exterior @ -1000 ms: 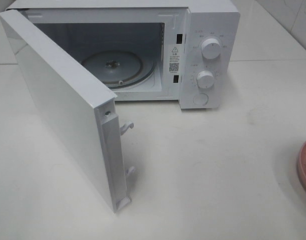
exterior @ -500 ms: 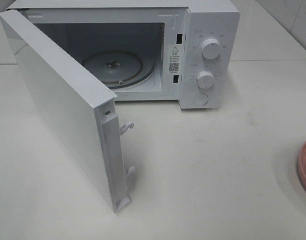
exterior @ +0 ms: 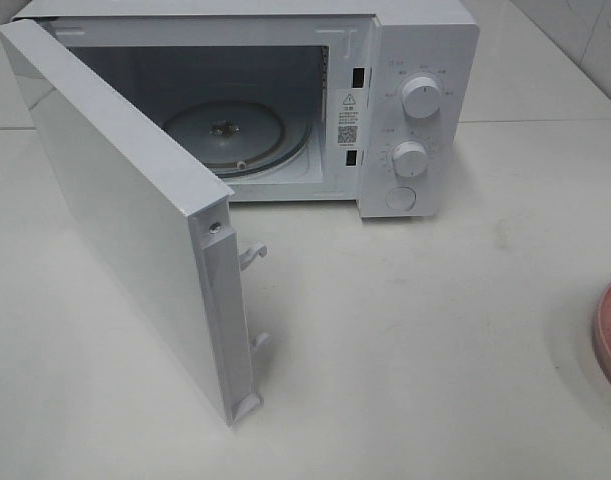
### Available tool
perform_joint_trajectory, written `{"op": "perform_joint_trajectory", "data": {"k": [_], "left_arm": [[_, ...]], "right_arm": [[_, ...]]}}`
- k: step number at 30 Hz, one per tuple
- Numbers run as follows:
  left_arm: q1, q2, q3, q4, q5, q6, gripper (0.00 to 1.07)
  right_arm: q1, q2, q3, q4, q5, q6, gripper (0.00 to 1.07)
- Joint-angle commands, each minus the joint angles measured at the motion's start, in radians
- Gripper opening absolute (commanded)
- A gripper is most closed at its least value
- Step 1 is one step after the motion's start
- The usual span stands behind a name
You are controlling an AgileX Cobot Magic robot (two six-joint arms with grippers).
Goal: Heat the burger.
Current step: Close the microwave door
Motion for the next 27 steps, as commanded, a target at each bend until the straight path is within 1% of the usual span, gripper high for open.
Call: {"op": "perform_joint_trajectory", "data": {"k": [1, 5, 7, 11, 27], "left_arm": [[0.001, -0.016, 0.003, -0.008, -0.008, -0.002, 1.00], [0.001, -0.016, 0.003, -0.008, -0.008, -0.002, 1.00], [0.001, -0.016, 0.003, -0.008, -0.008, -0.002, 1.00], [0.001, -0.016, 0.003, -0.007, -0.008, -0.002, 1.00], [0.001, -0.014, 0.003, -0.008, -0.008, -0.002, 1.00]], "right_arm": [[-0.040, -0.046, 0.017, 0.009, -0.037, 0.021, 0.76], [-0.066, -0.083, 0.017, 0.011, -0.037, 0.021, 0.76], [-0.101, -0.156, 0.017, 0.015, -0.037, 0.019, 0.76], [-0.124, -0.163, 0.017, 0.022, -0.037, 0.020, 0.76], [-0.122, -0.162, 0.017, 0.022, -0.037, 0.019, 0.76]]}}
